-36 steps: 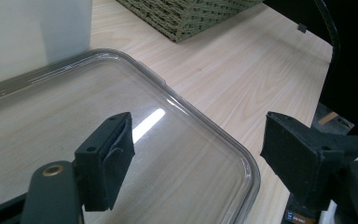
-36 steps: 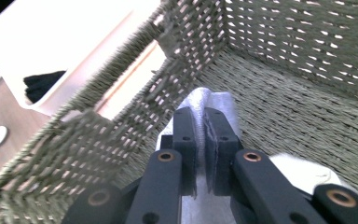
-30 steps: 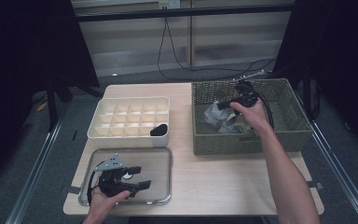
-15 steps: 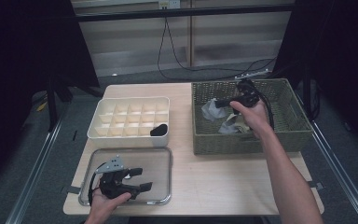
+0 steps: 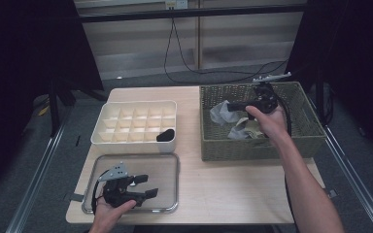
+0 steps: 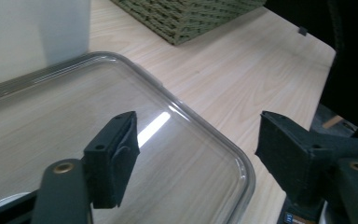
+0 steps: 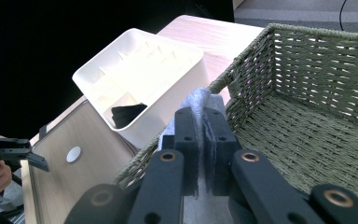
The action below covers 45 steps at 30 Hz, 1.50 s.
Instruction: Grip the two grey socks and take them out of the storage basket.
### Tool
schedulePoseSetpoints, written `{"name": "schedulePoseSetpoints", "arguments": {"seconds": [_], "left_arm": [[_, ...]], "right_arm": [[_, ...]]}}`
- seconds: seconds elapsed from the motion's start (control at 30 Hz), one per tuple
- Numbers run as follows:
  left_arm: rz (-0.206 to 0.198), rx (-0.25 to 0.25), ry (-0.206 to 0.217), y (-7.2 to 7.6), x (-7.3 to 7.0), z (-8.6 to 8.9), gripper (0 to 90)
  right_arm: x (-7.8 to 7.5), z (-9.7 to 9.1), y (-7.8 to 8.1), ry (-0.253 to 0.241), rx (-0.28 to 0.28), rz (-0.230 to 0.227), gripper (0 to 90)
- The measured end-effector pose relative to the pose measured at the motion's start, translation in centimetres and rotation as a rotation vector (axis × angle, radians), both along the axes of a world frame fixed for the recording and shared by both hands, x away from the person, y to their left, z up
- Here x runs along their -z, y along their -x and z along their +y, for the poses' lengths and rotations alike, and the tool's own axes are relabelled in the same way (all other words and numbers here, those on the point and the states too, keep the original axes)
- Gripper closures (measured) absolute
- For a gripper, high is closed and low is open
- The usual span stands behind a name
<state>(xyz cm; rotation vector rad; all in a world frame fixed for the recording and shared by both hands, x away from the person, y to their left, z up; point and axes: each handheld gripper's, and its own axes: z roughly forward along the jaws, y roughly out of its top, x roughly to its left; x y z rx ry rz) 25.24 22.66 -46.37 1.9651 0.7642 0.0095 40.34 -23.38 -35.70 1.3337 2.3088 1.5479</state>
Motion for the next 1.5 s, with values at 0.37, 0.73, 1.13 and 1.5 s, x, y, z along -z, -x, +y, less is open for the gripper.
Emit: {"name": "schedulePoseSetpoints", "arguments": {"seconds": [0.37, 0.73, 1.13, 1.5], "left_arm": [[-0.015, -0.018, 0.009, 0.1, 0.0, 0.4, 26.5], [-0.013, -0.014, -0.003, 0.2, 0.1, 0.1, 25.2], [-0.022, 0.016, -0.006, 0.4, 0.0, -0.7, 26.2], [-0.022, 0.012, -0.007, 0.5, -0.1, -0.6, 25.0]], "right_arm": [[-0.2, -1.0, 1.9, -0.047, 0.021, -0.027, 85.4], [-1.1, -1.7, 3.7, -0.084, 0.014, -0.060, 85.3], [-2.0, -2.4, 6.4, -0.110, 0.000, -0.094, 85.3], [-2.8, -3.0, 8.8, -0.125, 0.003, -0.114, 85.3]]}}
